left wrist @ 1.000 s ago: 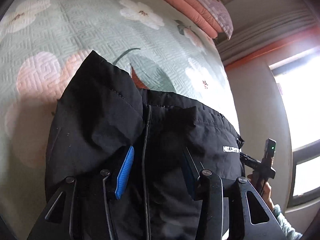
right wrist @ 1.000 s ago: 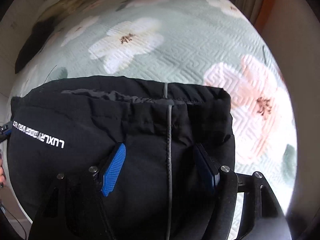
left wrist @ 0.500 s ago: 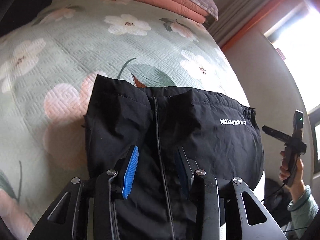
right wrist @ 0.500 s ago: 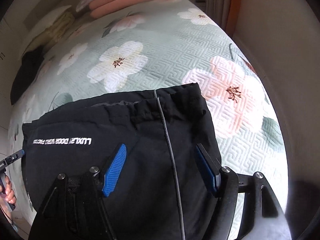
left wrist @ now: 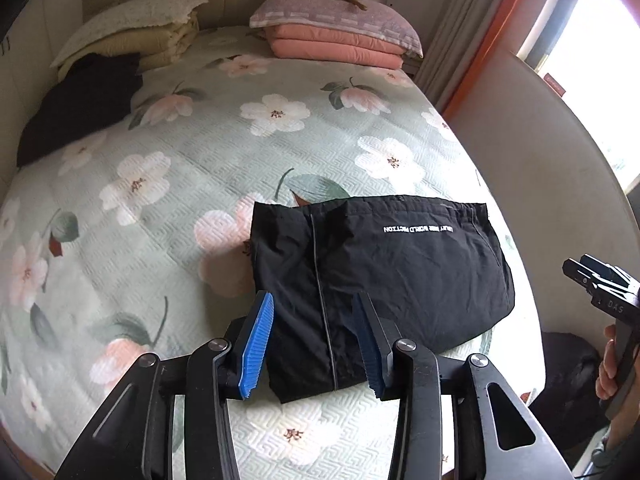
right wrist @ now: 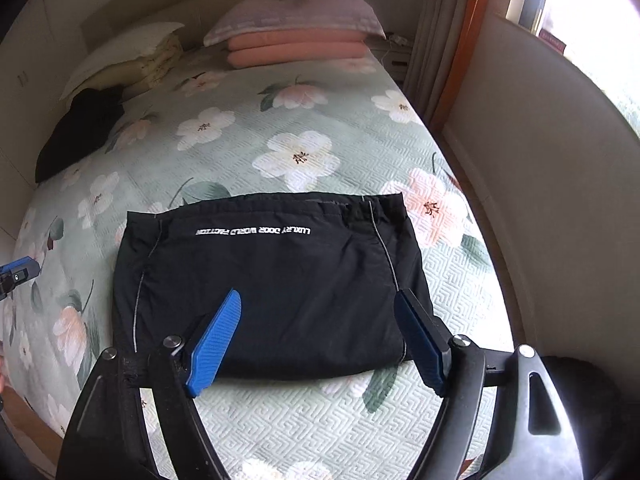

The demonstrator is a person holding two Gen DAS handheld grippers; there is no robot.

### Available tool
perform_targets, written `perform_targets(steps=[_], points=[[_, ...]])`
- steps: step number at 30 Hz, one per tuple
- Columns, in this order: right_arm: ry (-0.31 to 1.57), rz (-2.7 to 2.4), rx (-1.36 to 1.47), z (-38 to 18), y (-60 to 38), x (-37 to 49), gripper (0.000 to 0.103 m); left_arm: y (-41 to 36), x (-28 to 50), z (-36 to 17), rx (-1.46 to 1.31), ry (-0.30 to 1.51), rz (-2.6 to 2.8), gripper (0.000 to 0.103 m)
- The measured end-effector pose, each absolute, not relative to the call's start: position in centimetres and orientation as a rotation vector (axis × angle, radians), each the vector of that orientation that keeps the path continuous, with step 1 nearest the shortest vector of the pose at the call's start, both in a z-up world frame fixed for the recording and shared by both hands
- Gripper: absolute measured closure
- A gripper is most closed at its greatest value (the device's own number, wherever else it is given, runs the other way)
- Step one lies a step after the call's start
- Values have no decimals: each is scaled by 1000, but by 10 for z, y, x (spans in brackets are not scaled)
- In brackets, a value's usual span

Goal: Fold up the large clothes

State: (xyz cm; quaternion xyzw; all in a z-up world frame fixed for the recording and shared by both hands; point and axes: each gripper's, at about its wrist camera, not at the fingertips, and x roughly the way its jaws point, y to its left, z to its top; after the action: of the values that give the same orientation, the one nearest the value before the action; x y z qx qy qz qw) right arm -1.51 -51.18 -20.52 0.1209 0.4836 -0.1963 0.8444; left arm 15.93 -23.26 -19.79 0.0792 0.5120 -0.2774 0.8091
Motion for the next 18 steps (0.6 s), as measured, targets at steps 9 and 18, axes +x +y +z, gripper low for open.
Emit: perform_targets(steps=[9,18], points=[[980,-499,180,-118,-443,-29,18,-243,98,-113,286,979,-591,57],[990,-515,239,-73,-437,-43,15,-261,60,-78,269,958,-602,57]])
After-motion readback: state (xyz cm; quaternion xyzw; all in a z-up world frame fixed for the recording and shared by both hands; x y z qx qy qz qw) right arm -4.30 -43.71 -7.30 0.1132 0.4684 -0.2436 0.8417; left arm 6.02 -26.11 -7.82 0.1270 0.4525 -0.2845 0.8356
